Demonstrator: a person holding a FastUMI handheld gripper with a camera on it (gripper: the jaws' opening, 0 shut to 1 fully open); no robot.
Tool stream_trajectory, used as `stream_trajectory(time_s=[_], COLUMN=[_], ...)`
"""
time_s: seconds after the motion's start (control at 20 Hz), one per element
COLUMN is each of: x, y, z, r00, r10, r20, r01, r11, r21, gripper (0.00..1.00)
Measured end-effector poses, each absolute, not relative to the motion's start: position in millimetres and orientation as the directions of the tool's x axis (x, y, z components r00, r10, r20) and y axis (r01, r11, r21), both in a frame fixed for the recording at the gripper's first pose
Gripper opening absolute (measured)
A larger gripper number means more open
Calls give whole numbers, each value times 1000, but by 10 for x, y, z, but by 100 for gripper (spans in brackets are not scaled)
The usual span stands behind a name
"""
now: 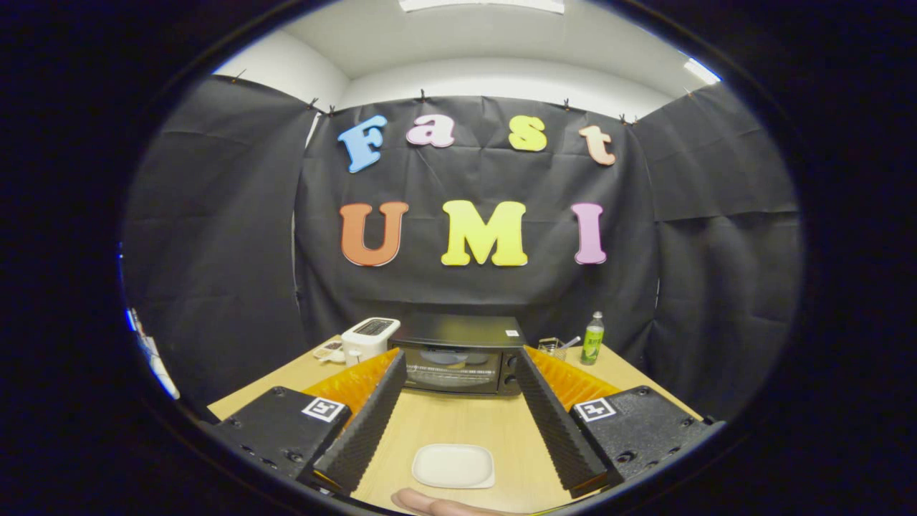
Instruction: Open the toaster oven, put the food inside, and close the toaster oven door.
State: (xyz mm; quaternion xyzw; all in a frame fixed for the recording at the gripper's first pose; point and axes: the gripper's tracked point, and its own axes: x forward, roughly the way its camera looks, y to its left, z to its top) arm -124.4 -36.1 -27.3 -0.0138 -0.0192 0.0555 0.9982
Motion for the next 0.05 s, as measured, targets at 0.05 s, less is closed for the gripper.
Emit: stream_trajectory(time_s=[0.05], x=[-1272], y=[-323], z=[-274], r00=[992], r10=[122], r20=[33], r01=[-121], r11=[992], r21=[-38], gripper=[100])
